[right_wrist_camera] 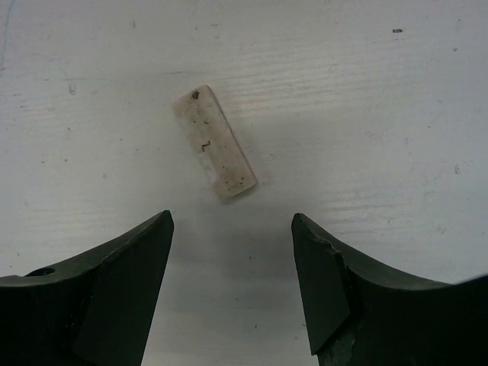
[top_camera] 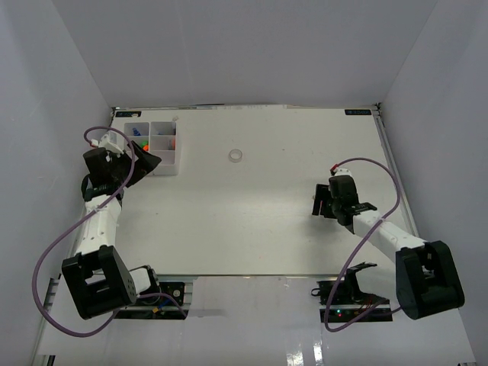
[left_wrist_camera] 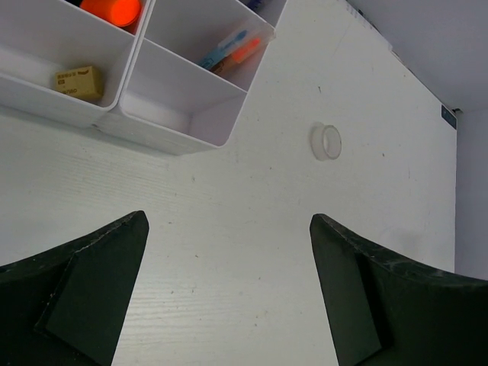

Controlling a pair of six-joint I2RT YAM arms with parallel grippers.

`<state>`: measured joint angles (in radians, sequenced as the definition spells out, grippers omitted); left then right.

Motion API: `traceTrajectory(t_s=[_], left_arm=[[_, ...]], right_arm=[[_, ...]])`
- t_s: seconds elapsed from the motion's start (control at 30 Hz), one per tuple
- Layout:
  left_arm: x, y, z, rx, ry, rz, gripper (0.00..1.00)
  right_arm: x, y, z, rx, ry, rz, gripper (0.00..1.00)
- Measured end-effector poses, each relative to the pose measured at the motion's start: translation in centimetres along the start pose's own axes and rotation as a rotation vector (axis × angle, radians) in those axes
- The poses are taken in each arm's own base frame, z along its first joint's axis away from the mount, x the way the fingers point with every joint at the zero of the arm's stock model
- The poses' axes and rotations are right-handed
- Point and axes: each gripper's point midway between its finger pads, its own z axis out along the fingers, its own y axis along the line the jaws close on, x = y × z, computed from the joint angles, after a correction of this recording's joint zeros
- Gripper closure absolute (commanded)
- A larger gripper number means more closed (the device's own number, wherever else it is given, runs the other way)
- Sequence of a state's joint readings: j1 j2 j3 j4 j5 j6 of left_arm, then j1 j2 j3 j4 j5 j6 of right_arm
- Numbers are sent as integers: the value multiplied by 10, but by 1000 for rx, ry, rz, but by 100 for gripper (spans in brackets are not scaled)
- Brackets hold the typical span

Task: Sort the stationery into containers
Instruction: Pick up the stationery from the center of the board.

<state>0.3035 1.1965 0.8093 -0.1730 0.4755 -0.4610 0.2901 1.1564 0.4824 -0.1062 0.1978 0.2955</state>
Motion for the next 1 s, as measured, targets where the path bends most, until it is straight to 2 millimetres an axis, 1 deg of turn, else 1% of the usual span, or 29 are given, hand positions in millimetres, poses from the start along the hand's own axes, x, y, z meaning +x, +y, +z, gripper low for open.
traceTrajectory(t_s=[0.07,0.17,0.33,0.53,0.63,0.7,0.73,0.83,1.0], left_arm=[[1,-2,0,11,4,-1,2],[2,-5,0,22,10,1,2],[0,-10,-3,36,2,10,2],[0,-14,-5,46,-2,15,2],[-2,-16,-6,54,-11,21,2],[-3,-19,-6,61,-17,26,2],[-3,-19,-6,62,-19,27,2],[-3,-22,-7,69,-22,34,2],[6,-32,-4,94,1,54,2]], right_arm=[[6,-1,5,9,33,-8,30],[8,-2,12,18,65,-20,30],[2,2,19,18,84,-38,31],[-1,5,26,13,131,-77,35],[-1,6,27,7,149,-94,39],[-1,6,27,2,152,-102,44],[0,5,27,1,153,-106,48],[0,5,28,1,156,-115,52],[0,8,28,-7,165,-143,59]])
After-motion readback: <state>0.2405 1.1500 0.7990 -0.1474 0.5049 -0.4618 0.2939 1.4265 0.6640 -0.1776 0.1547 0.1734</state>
